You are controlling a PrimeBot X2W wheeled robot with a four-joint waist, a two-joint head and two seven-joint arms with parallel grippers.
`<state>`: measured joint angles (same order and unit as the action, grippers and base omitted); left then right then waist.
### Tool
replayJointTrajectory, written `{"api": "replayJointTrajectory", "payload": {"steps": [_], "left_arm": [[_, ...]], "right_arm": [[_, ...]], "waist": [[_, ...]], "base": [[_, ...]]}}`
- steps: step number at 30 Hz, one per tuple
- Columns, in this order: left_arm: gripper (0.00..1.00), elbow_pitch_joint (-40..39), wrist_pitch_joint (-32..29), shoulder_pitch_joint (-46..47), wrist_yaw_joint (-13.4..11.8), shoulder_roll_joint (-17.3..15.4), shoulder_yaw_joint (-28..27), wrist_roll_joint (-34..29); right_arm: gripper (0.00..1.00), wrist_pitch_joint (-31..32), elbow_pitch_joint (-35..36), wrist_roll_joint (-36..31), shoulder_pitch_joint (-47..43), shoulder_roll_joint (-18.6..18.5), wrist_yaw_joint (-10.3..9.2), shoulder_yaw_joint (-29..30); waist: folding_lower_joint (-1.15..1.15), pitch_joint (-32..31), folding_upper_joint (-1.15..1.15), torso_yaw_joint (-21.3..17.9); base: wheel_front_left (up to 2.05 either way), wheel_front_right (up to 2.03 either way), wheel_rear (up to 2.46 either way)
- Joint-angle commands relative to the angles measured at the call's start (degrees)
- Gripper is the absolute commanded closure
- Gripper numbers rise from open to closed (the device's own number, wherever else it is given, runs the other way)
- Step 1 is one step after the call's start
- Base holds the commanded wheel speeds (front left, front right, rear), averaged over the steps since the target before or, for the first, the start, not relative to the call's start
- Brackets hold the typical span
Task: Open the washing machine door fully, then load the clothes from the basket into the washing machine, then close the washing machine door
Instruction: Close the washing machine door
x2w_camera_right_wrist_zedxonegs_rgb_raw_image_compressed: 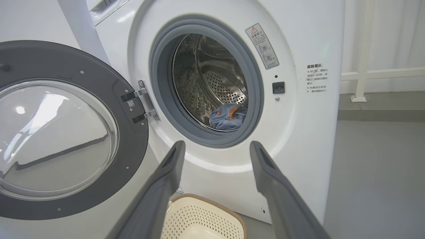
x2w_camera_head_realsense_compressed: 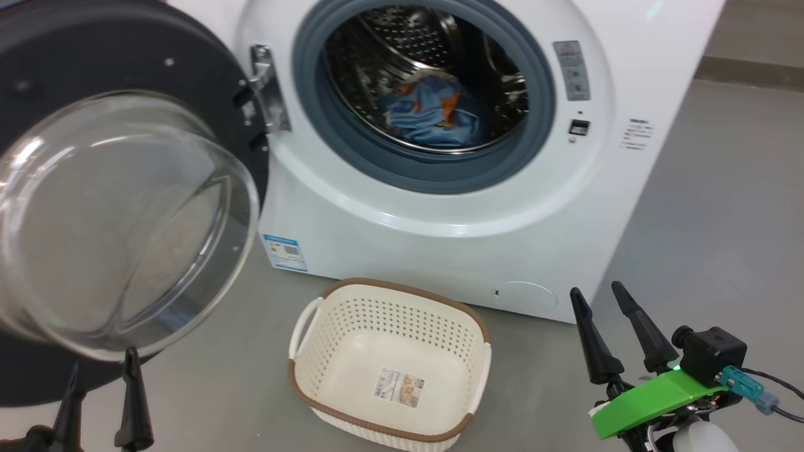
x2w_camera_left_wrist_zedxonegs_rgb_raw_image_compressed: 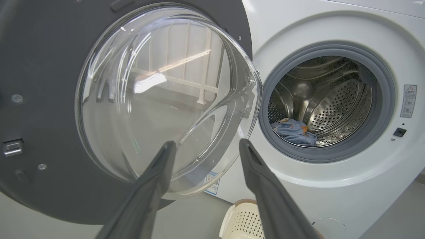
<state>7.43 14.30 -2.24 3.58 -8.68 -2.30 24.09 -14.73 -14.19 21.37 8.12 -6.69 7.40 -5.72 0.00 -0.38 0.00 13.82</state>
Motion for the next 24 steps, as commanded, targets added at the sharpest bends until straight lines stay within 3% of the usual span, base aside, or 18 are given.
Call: {"api": "replayJointTrajectory", "payload": {"steps": [1, 24], "left_arm": [[0.00, -1.2, 0.6, 1.0, -0.7, -1.1, -2.0, -0.4], [0.00, -2.2, -0.1, 0.1, -2.2, -1.6, -1.4, -0.3]], "right_arm": [[0.00, -0.3, 1.2, 0.4, 0.0, -0.1, 0.09, -1.7], [0.00, -0.3, 0.2, 1.5, 0.1, 0.5, 0.09, -3.5]], "waist": [[0.00, -0.8, 0.00, 1.7], [0.00, -1.7, 0.00, 10.4]], "base": [[0.00, 0.00, 0.00], [0.00, 0.00, 0.00]]}}
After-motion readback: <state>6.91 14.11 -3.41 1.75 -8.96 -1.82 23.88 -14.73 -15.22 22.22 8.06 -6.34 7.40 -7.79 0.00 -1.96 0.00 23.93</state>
